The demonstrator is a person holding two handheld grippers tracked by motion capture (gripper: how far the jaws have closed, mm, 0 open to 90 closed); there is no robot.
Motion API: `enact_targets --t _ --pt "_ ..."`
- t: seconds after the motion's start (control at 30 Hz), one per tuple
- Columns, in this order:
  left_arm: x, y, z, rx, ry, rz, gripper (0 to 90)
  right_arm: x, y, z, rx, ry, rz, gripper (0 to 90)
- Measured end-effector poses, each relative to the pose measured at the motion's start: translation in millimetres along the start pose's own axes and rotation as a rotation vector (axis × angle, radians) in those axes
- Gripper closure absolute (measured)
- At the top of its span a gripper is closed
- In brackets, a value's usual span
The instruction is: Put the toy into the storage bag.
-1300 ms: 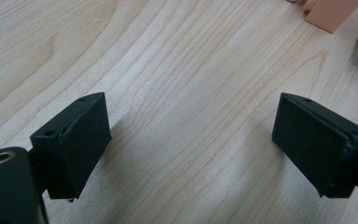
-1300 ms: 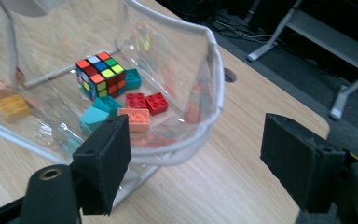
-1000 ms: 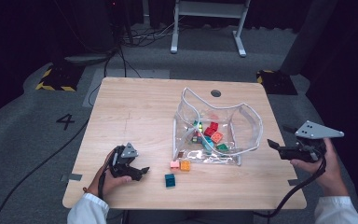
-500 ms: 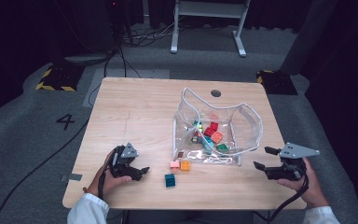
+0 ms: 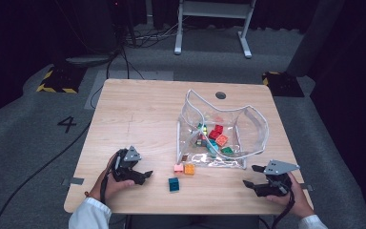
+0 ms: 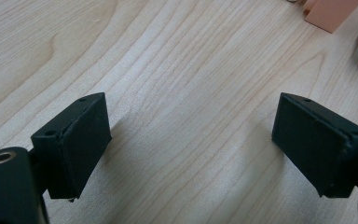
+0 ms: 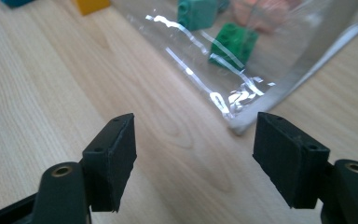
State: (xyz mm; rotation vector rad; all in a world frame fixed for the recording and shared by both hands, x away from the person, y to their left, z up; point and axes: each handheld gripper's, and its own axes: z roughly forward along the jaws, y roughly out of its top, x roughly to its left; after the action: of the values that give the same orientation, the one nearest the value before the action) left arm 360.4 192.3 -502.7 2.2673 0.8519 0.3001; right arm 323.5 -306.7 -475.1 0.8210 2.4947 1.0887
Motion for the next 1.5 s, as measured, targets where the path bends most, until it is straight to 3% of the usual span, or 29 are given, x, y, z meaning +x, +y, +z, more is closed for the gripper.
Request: enact_targets --t 0.3,0.43,0.6,0.7,0.73,0.77,0.8,0.87,1.1,1.17,1.23,1.27,1.33,1.37,1.47,1.5 --pt "-0.2 -0.1 -0.2 0.003 -0.004 -0.001 11.7 15.4 1.9 19.9 0.007 0.083 -0.009 29.2" --pt "-0.2 -0.1 -0.2 0.003 -0.003 -0.001 11.7 26.2 6.7 32.7 0.033 0.095 -0.015 29.1" --pt "-0.3 -0.2 -0.1 0.002 -0.004 -0.004 11.7 36.8 16.0 52.7 0.025 0.129 -0.084 29.1" --pt "-0.3 -0.2 0.0 0.002 -0.004 -0.004 11.7 41.4 24.4 64.0 0.003 0.153 -0.097 28.8" --pt "-0.2 -0.1 0.0 0.001 -0.003 -0.003 11.7 43.7 26.5 65.2 0.025 0.153 -0.072 28.3" --pt "-0.2 -0.1 0.1 0.001 -0.005 -0.003 11.7 45.2 30.4 70.5 0.019 0.156 -0.077 28.0" --pt "-0.2 -0.1 0.1 0.001 -0.004 -0.003 11.7 44.6 33.7 76.0 -0.001 0.157 -0.114 27.6" --pt "-0.2 -0.1 0.1 0.001 -0.004 -0.003 11.7 47.0 39.8 83.2 -0.004 0.159 -0.144 27.1" --pt "0.0 -0.1 -0.1 0.003 -0.004 0.000 11.7 69.0 65.1 109.6 -0.018 0.183 -0.135 26.8" --pt "-0.3 -0.1 0.1 0.001 -0.005 -0.003 11.7 71.2 70.5 114.9 -0.029 0.183 -0.191 27.6" --pt "-0.2 -0.1 0.0 0.001 -0.005 -0.003 11.7 75.6 75.6 119.9 -0.025 0.188 -0.206 27.6" --pt "-0.2 -0.1 0.0 0.001 -0.004 -0.002 11.7 75.1 77.1 122.3 -0.037 0.184 -0.235 27.9" --pt "-0.2 -0.1 0.0 0.001 -0.004 -0.002 11.7 78.9 81.4 126.5 -0.031 0.188 -0.228 28.1" --pt "-0.1 -0.1 0.0 0.000 -0.002 -0.001 11.7 82.9 83.3 128.0 -0.036 0.189 -0.195 28.1" --pt "-0.2 -0.1 0.0 0.001 -0.004 -0.003 11.7 83.8 88.1 131.4 -0.045 0.180 -0.232 28.1" --pt "-0.2 -0.1 0.0 0.001 -0.004 -0.002 11.7 86.3 89.5 132.1 -0.050 0.174 -0.209 28.0"
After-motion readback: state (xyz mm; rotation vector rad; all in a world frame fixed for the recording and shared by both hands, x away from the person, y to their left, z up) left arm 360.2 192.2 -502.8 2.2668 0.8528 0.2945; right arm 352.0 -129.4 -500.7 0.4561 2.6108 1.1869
